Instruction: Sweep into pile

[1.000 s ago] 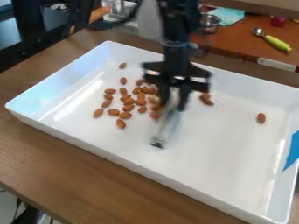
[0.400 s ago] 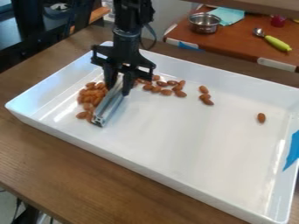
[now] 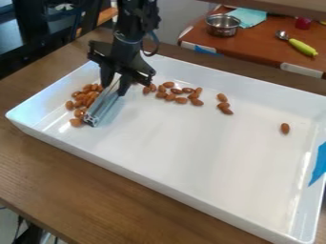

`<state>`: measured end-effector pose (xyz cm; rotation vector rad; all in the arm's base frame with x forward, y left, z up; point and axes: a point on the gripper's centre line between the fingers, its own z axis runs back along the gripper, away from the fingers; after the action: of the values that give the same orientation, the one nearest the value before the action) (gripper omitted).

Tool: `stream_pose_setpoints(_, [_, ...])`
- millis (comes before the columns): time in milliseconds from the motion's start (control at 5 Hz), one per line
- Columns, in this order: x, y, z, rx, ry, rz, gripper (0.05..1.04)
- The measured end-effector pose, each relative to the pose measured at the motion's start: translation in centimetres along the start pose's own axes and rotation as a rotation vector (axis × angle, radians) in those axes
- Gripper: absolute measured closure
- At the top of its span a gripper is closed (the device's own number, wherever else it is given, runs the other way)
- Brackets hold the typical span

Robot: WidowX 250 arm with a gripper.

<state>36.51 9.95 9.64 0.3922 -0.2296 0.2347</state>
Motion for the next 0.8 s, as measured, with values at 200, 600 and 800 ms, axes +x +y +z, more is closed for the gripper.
stream_pose_setpoints(200, [-0.4,-1.7,4.6,-0.177,-0.027,0.027,0.746])
stream_pose_setpoints(600, [0.8,-8.1,12.8,-0.4,-0.137,0.131,0.746])
stream_pose_setpoints(800, [0.7,-12.6,13.4,-0.396,-0.077,0.216,0.746])
